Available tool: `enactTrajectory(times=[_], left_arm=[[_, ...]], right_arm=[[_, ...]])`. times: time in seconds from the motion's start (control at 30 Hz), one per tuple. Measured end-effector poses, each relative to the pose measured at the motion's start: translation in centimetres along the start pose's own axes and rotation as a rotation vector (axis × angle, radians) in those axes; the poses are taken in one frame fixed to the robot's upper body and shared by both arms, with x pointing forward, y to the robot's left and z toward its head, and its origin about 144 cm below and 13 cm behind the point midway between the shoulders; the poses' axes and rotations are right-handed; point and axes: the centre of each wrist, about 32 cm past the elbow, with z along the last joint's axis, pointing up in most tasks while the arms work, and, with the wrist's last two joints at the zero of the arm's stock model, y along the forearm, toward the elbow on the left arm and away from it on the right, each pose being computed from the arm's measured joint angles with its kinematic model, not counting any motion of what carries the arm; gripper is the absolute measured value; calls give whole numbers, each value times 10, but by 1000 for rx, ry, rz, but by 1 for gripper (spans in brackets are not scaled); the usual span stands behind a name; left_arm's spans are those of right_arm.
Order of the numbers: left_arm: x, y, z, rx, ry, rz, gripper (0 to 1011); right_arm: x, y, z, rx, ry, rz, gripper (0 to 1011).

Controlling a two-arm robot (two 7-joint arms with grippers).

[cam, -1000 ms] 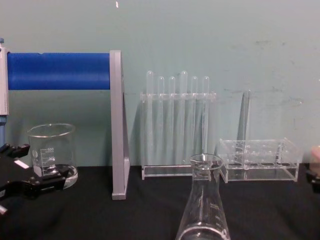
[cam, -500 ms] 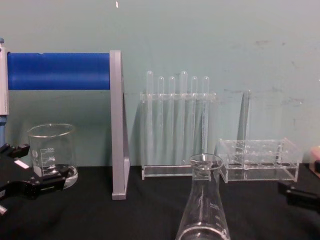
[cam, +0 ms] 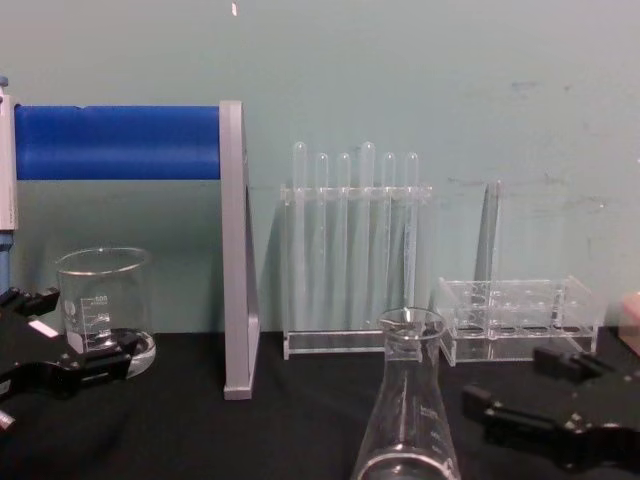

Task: Grasp the erlenmeyer flask with one hand, shake it three times, then place it back.

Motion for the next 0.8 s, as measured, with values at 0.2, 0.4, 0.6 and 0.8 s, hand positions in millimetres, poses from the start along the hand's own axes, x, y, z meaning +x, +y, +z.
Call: enactTrajectory(times=[0.2, 0.4, 0.6, 0.8], left_arm=[[0, 0, 0, 0, 0, 0, 1001], [0, 0, 0, 0, 0, 0, 1001], [0, 0, 0, 0, 0, 0, 1000], [0, 0, 0, 0, 0, 0, 1001]], right_arm=[[-9, 5, -1, 7, 24, 57, 1003], [-12, 10, 0, 12, 27, 81, 1003], [-12, 19, 2, 19, 18, 92, 1003], [-12, 30, 2, 26, 7, 103, 1003]])
